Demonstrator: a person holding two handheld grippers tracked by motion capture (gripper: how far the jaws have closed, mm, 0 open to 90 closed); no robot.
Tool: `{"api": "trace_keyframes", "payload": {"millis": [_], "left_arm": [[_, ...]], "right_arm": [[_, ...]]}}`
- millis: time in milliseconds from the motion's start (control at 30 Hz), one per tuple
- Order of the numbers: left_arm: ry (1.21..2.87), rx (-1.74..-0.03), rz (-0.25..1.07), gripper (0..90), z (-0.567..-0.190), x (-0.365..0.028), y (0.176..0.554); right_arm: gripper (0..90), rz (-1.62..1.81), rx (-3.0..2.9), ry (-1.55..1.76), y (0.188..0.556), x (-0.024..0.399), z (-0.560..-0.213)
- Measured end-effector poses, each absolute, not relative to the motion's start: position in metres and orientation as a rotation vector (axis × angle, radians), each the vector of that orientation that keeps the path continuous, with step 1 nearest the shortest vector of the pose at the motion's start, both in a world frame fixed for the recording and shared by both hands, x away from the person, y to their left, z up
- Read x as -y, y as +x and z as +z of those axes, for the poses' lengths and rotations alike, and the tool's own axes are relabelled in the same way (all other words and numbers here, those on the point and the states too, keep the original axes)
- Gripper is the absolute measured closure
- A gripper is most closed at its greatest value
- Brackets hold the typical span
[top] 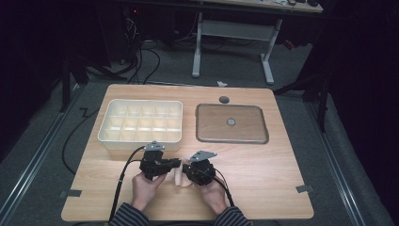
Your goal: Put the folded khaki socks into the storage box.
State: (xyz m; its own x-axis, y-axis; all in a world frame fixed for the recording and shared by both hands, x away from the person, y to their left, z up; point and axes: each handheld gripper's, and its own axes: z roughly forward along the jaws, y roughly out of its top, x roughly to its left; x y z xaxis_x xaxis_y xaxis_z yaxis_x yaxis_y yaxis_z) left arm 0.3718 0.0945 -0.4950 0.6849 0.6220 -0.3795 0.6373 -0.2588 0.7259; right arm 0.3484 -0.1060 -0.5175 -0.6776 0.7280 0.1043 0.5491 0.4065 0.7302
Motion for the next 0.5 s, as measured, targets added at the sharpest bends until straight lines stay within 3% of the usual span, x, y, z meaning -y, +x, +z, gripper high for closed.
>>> {"api": "trace_keyframes", "payload": {"millis": [500], "left_arm": [[1.956,-1.000,0.007,84.8,-0.495,-0.093,0.371]], "right_arm": [[61.5,1.116,-2.275,1.195,0.334,0.130,-0.516]]}}
